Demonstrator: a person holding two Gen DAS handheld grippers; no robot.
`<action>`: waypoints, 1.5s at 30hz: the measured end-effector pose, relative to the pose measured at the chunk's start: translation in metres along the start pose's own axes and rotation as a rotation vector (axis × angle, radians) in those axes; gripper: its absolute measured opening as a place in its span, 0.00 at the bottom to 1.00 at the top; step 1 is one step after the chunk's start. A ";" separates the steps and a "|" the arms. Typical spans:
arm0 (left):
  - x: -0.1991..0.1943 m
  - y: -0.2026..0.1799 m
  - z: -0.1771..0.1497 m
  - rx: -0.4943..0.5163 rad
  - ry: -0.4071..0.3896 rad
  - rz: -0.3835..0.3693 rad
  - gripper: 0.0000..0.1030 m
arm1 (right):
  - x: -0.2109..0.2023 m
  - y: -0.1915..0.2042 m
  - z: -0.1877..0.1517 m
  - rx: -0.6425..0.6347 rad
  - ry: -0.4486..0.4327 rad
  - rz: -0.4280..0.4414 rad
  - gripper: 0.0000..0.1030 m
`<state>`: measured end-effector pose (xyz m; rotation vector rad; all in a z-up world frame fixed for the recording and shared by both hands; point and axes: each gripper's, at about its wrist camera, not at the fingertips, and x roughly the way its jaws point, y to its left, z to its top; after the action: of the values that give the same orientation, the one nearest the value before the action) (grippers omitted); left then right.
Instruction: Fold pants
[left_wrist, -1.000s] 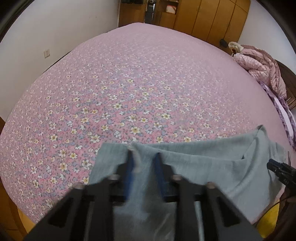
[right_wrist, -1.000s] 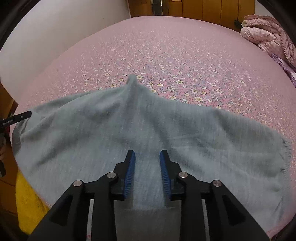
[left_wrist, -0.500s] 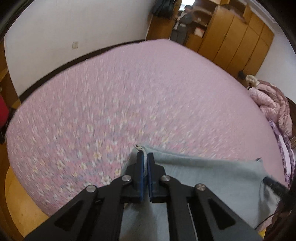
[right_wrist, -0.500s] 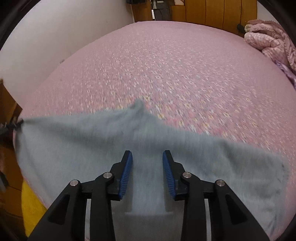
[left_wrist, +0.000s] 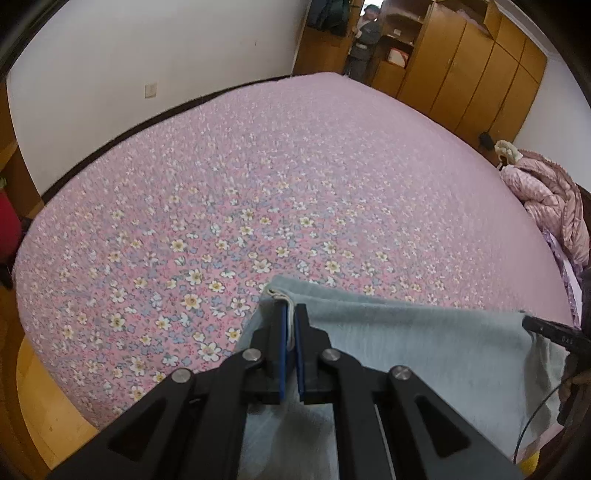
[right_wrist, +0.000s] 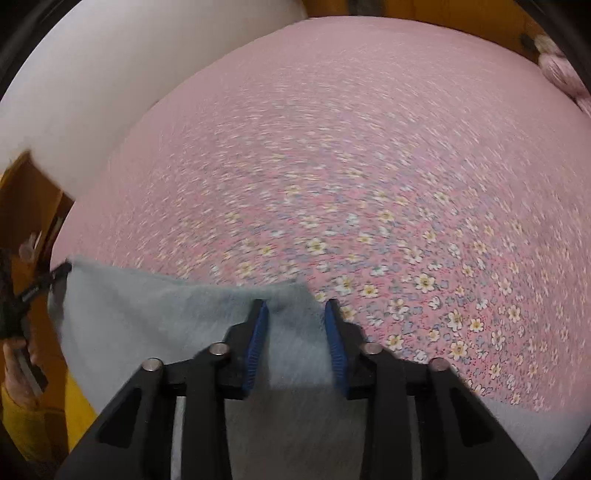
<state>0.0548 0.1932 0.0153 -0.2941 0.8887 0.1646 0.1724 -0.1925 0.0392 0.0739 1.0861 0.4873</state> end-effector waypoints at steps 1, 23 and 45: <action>-0.002 -0.002 -0.001 0.009 -0.012 0.006 0.04 | -0.003 0.007 -0.001 -0.029 -0.029 -0.034 0.09; -0.005 -0.019 0.003 0.128 0.025 0.173 0.37 | -0.026 -0.008 0.008 0.136 -0.182 -0.210 0.25; -0.054 -0.089 -0.048 0.189 0.148 -0.123 0.19 | -0.059 0.025 -0.145 0.143 0.015 -0.259 0.42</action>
<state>0.0089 0.0925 0.0451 -0.1858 1.0216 -0.0562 0.0165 -0.2206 0.0266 0.0539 1.1257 0.1778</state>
